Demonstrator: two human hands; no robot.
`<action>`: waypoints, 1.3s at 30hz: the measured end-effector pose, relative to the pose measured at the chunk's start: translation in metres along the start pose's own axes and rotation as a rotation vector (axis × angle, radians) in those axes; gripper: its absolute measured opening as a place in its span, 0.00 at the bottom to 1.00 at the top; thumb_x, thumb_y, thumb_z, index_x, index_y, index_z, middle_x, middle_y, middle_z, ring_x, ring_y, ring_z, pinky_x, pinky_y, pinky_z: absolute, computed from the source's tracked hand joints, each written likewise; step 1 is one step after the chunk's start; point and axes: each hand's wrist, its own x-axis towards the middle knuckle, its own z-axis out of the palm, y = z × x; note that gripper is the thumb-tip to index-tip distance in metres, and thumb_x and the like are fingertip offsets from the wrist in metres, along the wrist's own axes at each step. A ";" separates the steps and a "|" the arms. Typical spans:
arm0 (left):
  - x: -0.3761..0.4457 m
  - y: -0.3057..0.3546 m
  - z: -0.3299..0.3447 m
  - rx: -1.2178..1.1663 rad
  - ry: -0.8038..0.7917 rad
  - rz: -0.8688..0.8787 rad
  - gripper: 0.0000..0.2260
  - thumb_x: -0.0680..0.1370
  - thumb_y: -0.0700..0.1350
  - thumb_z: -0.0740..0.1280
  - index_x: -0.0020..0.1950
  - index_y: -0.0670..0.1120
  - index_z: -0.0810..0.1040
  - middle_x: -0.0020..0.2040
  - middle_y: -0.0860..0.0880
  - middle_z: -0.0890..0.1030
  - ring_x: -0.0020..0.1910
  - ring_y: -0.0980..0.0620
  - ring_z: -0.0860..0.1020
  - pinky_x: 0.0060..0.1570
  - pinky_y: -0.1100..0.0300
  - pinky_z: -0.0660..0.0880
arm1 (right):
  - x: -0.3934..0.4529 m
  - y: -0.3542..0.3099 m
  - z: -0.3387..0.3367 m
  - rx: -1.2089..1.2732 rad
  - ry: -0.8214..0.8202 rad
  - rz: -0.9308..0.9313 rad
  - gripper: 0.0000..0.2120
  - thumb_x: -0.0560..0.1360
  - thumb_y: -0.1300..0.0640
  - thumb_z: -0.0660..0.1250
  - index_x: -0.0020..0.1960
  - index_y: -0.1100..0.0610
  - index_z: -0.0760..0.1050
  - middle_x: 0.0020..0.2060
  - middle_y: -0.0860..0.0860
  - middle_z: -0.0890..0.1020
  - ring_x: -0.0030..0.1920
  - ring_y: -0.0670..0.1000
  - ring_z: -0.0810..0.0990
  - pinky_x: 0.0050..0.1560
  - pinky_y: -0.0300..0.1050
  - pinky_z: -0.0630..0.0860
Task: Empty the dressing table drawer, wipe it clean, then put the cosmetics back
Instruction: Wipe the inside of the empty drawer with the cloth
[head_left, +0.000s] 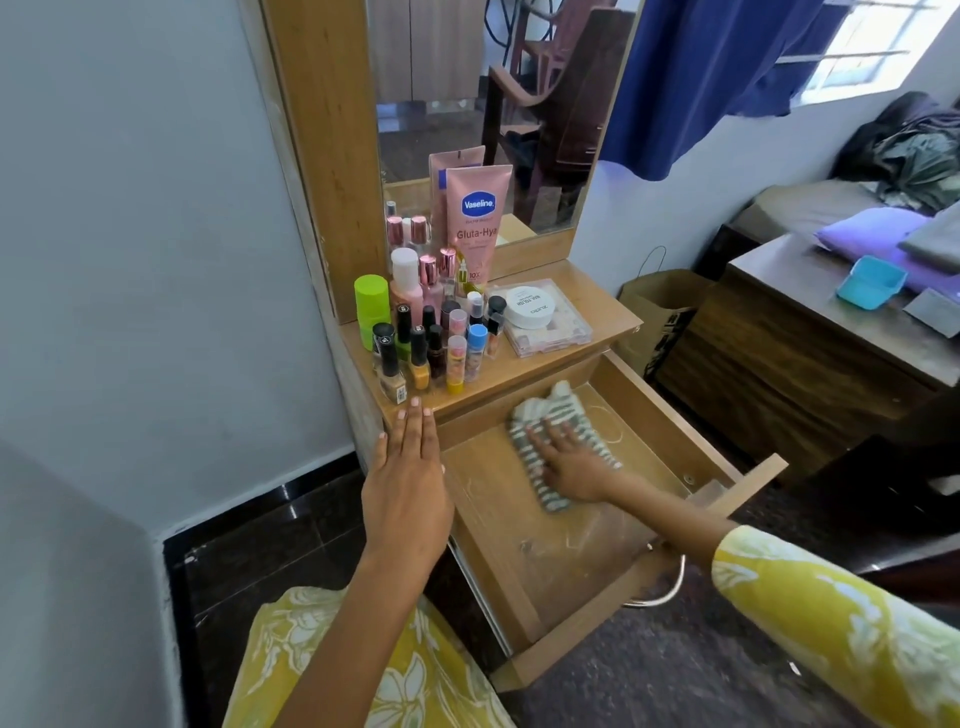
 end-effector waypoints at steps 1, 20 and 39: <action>-0.001 -0.001 0.001 -0.009 0.000 0.002 0.26 0.83 0.47 0.47 0.75 0.42 0.37 0.76 0.44 0.36 0.75 0.48 0.39 0.73 0.54 0.41 | 0.005 0.017 -0.004 0.024 0.004 0.064 0.31 0.82 0.48 0.50 0.76 0.50 0.34 0.75 0.52 0.35 0.75 0.59 0.35 0.75 0.62 0.40; -0.028 0.000 0.034 0.011 -0.149 0.126 0.29 0.81 0.58 0.44 0.76 0.46 0.37 0.75 0.49 0.36 0.73 0.54 0.34 0.70 0.53 0.35 | -0.040 -0.045 0.032 -0.102 -0.096 -0.399 0.35 0.79 0.62 0.57 0.77 0.50 0.39 0.76 0.52 0.36 0.76 0.58 0.36 0.76 0.58 0.44; -0.027 0.006 0.035 0.083 -0.187 0.112 0.30 0.82 0.58 0.44 0.76 0.43 0.38 0.77 0.46 0.37 0.75 0.51 0.38 0.72 0.53 0.38 | 0.009 0.038 -0.011 0.060 -0.019 0.053 0.30 0.82 0.49 0.50 0.77 0.52 0.37 0.76 0.52 0.37 0.75 0.61 0.37 0.75 0.58 0.40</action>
